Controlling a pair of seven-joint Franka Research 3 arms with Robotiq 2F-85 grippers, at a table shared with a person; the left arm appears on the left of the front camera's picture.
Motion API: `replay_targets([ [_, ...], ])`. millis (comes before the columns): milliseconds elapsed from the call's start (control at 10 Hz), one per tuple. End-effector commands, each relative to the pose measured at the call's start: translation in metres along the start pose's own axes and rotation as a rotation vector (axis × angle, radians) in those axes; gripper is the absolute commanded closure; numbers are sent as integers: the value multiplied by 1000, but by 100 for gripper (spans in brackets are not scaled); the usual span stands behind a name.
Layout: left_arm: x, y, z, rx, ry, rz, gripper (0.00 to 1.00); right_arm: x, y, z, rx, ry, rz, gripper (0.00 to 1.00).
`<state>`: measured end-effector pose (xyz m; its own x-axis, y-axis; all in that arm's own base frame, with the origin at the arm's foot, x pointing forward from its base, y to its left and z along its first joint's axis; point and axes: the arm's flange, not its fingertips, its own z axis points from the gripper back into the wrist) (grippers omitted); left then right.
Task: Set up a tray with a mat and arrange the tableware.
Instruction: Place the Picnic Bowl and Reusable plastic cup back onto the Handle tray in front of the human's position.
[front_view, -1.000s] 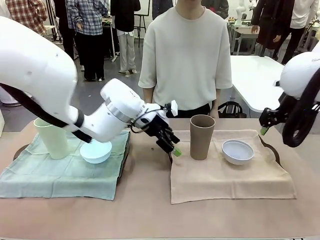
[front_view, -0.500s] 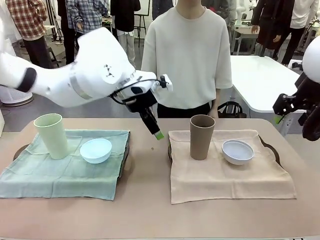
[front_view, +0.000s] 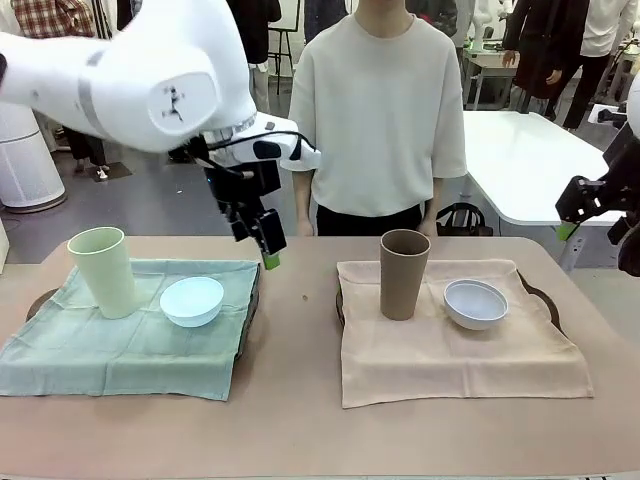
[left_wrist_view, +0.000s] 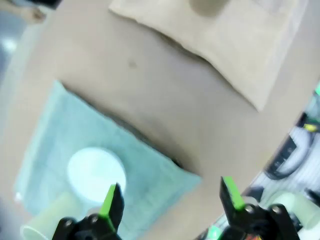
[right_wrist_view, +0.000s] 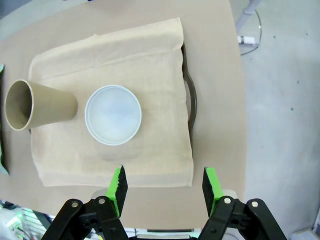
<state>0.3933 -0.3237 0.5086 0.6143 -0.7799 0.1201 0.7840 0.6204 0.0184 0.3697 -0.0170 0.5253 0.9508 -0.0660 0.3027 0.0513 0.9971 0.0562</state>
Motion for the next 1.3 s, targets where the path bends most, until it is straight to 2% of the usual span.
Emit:
replay_targets([
  [0,2,-7,27,-82,21,65,0,2,0,0,-19,20,8,22],
  [100,-3,-6,34,-123,-32,87,0,7,-2,-8,-20,29,46,22],
  [200,-4,-5,15,-28,35,26,0,0,0,0,0,4,0,22],
  [1200,-4,-5,15,-28,35,26,0,0,0,0,0,4,0,22],
])
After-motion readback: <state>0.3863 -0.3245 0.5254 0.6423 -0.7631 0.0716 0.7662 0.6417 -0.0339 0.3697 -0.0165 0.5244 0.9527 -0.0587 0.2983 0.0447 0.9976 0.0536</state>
